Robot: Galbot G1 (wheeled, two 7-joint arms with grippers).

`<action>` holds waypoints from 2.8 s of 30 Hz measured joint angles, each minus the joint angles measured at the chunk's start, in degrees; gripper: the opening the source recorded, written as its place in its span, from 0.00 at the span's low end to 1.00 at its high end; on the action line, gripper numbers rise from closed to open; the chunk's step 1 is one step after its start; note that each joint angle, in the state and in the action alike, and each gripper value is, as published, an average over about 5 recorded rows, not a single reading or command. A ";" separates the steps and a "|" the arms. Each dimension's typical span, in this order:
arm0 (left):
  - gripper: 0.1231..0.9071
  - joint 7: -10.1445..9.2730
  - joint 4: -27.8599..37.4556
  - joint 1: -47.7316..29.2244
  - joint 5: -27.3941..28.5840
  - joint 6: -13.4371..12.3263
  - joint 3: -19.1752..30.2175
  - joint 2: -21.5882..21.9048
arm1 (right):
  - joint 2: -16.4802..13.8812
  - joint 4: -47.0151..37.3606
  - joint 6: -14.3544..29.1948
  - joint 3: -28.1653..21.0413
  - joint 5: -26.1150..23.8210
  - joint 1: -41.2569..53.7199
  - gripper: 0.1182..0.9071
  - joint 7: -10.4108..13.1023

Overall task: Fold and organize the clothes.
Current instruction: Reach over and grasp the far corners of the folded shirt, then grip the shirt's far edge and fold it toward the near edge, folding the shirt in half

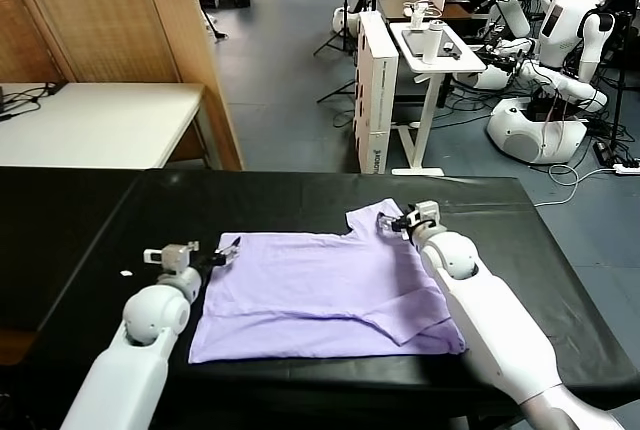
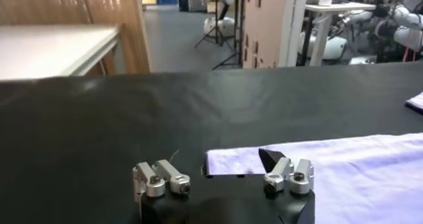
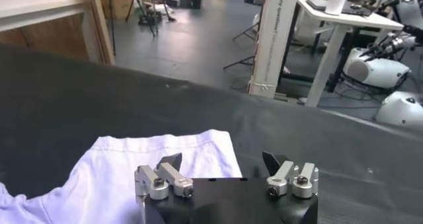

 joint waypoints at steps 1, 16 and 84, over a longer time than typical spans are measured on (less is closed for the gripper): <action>0.72 0.00 0.04 0.00 0.00 0.00 0.04 -0.03 | 0.00 0.07 -0.03 -0.02 0.02 -0.09 0.99 0.04; 0.18 -0.14 -0.90 0.55 -0.09 -1.14 -0.20 -0.04 | 0.11 0.86 -0.44 0.18 0.29 -1.06 0.29 0.13; 0.03 4.24 -26.83 26.85 6.42 9.03 -11.19 0.11 | -11.49 47.12 -8.49 22.07 13.70 -38.00 0.03 4.58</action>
